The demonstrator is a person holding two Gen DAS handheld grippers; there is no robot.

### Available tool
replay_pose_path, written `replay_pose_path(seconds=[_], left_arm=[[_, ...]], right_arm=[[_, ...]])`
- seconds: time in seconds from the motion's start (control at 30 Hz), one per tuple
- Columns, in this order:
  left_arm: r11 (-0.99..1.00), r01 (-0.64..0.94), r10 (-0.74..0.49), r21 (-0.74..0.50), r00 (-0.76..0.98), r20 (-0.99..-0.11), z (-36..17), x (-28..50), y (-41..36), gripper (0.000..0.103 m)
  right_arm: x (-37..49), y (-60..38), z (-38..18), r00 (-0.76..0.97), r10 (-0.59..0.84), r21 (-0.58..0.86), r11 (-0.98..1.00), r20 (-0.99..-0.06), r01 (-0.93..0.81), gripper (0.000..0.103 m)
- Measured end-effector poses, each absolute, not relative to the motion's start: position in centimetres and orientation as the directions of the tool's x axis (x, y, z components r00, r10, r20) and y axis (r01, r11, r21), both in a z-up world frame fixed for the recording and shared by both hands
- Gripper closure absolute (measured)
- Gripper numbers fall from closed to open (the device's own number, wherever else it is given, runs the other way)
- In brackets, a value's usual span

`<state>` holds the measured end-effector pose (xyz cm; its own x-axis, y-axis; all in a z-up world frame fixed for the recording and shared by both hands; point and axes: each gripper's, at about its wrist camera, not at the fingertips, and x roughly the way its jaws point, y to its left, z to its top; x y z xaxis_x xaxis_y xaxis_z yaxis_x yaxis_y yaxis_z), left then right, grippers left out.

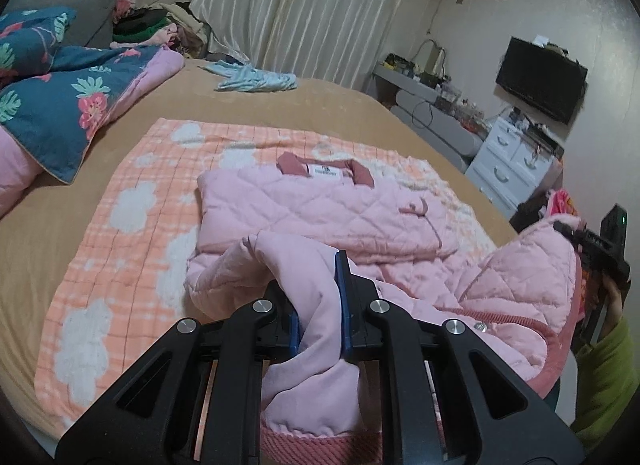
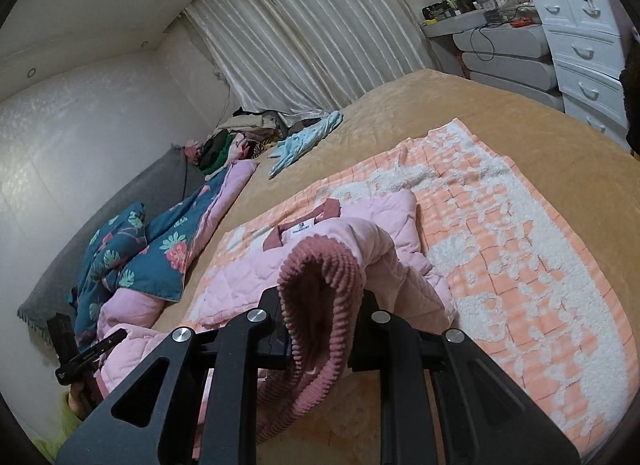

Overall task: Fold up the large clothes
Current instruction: 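Lift the hem with both grippers and carry it toward the collar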

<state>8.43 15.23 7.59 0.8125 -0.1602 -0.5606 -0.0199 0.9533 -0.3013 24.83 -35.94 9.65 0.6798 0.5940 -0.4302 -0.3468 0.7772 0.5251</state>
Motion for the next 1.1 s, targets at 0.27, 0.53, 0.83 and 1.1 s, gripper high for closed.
replay_pose_path(seconds=[0.27, 0.53, 0.83, 1.1], left_arm=[[0.947, -0.037, -0.145, -0.320, 0.839, -0.525, 9.6, 10.0, 16.9, 0.095], [0.940, -0.094, -0.097, -0.327, 0.848, -0.521, 10.0, 12.3, 18.5, 0.095], [0.950, -0.133, -0.043, -0.284, 0.841, -0.539, 9.6, 15.1, 19.0, 0.094], [0.956, -0.159, -0.006, -0.247, 0.830, -0.558, 8.4, 17.5, 19.5, 0.093]], right_arm=[[26.1, -36.7, 11.0, 0.703, 0.585, 0.549, 0.770, -0.404, -0.326, 0.087], [28.2, -35.6, 12.4, 0.715, 0.580, 0.553, 0.769, -0.390, -0.322, 0.087], [32.2, -34.8, 12.0, 0.710, 0.571, 0.582, 0.764, -0.412, -0.277, 0.087], [35.8, -34.5, 10.4, 0.689, 0.581, 0.625, 0.745, -0.434, -0.234, 0.086]])
